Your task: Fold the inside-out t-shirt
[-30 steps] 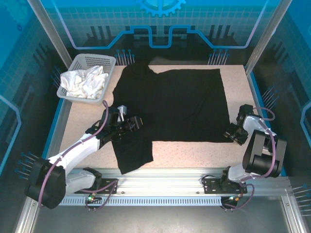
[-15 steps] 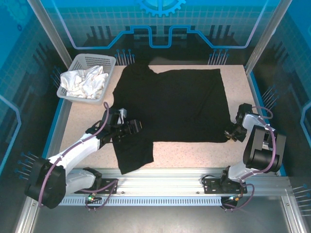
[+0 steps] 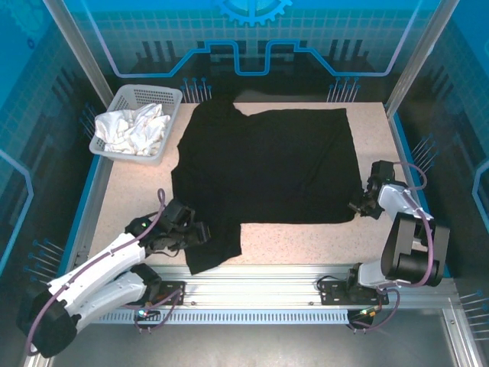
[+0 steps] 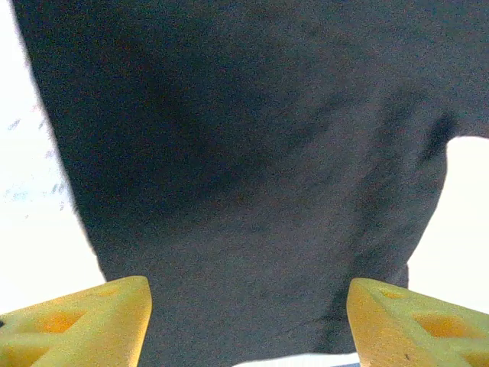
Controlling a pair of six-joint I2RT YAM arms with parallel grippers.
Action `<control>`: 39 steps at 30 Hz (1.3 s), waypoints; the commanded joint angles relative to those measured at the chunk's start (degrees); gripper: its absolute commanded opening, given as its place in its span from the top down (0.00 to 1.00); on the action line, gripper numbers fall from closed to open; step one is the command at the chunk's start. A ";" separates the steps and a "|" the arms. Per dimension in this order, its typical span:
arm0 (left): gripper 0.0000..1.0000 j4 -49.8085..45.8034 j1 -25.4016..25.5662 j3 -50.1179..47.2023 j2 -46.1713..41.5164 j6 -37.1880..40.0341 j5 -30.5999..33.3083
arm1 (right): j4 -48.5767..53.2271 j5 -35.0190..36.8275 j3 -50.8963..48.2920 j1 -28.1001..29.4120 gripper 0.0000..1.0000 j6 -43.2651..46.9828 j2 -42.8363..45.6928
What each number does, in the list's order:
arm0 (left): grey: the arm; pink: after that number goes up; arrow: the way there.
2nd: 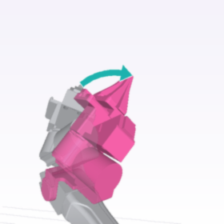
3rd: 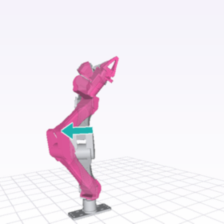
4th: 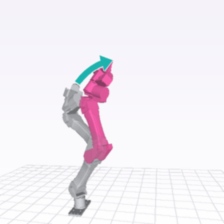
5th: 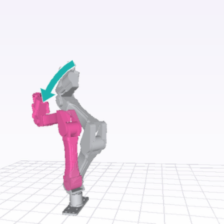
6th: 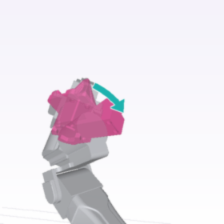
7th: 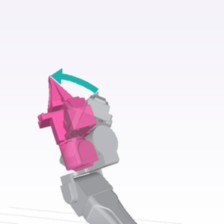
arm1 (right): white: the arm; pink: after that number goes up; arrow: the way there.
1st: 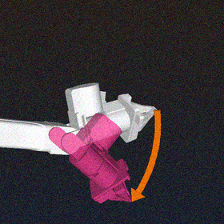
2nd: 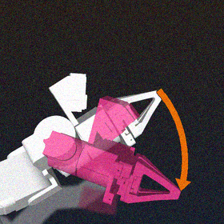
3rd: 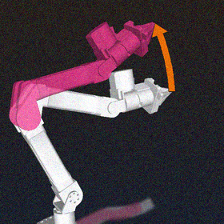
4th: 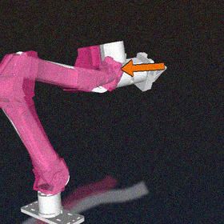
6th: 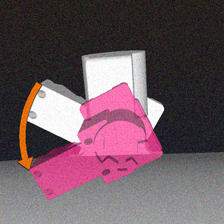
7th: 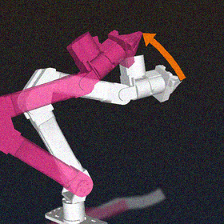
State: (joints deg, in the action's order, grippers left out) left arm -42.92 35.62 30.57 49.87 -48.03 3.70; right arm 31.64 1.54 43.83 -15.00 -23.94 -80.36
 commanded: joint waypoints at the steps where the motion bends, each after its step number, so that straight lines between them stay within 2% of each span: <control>1: 0.31 -9.06 3.91 -0.96 2.37 -7.74 4.88 | -0.96 -3.30 -0.61 0.66 0.96 0.37 2.83; 6: 0.32 -7.64 6.85 -3.62 5.01 -9.71 3.03 | -2.04 -5.70 -1.07 0.63 0.96 0.30 4.28; 11: 0.39 -2.73 9.79 -3.55 11.44 -9.95 0.92 | -2.76 -7.07 -1.33 0.64 0.96 0.30 4.58; 20: 0.59 2.82 12.76 -3.41 19.14 -9.09 0.67 | -2.88 -6.92 -1.66 0.59 0.96 0.48 5.39; 27: 0.81 1.90 12.90 -2.83 16.39 -8.57 2.49 | -2.89 -6.78 -1.61 0.61 0.96 0.48 5.16; 35: 1.00 -1.91 12.75 -1.74 11.82 -8.52 3.30 | -2.61 -5.17 -3.94 0.23 0.97 -0.13 6.76; 39: 1.00 -4.21 8.99 0.17 6.11 -6.58 2.04 | -2.37 -4.80 -5.41 -1.74 0.96 -0.50 10.00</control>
State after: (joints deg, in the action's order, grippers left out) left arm -45.45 46.85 29.10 59.40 -56.53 6.92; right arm 28.73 -4.14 39.18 -15.44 -24.01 -73.08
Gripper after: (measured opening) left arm 0.053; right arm 0.051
